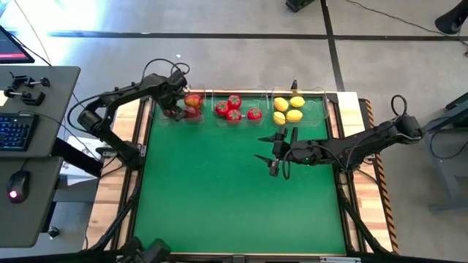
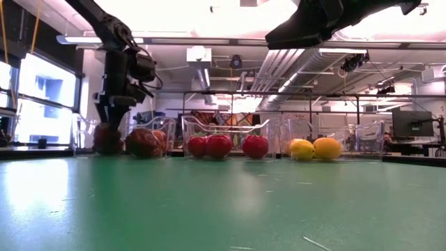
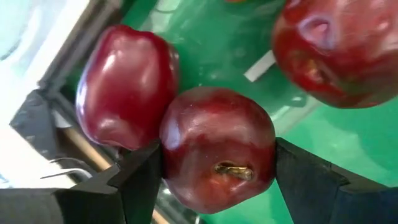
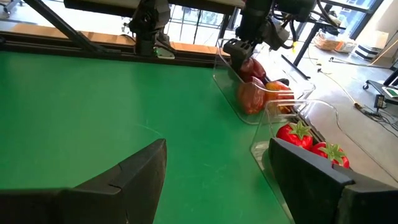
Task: Sort produce into baskets
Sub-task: Put the apple into the left transparent bin
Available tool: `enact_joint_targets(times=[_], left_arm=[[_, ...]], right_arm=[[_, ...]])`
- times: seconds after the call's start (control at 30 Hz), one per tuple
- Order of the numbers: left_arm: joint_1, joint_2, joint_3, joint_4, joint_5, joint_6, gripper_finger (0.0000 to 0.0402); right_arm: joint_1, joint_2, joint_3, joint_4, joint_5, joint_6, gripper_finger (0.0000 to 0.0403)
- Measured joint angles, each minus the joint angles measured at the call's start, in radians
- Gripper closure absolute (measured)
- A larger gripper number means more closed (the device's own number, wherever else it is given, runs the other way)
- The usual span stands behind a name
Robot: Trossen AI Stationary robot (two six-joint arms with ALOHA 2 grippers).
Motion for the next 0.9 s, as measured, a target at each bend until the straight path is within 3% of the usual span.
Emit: enact_joint_targets(times=[0.3,0.47,0.9], left_arm=[[-0.018,0.0,0.0,0.006,-0.015,0.015,0.014],[-0.018,-0.001,0.0,-0.007,0.049,-0.009,0.0139],[-0.016,-0.002,0.0,-0.006,0.088,0.068,0.0139]], right_arm=[[0.0,0.0,0.0,-0.007,0.0,0.0,0.013],[0.0,0.0,0.0,-0.008,0.0,0.0,0.013],[0.0,0.0,0.0,-0.011,0.0,0.0,0.013]])
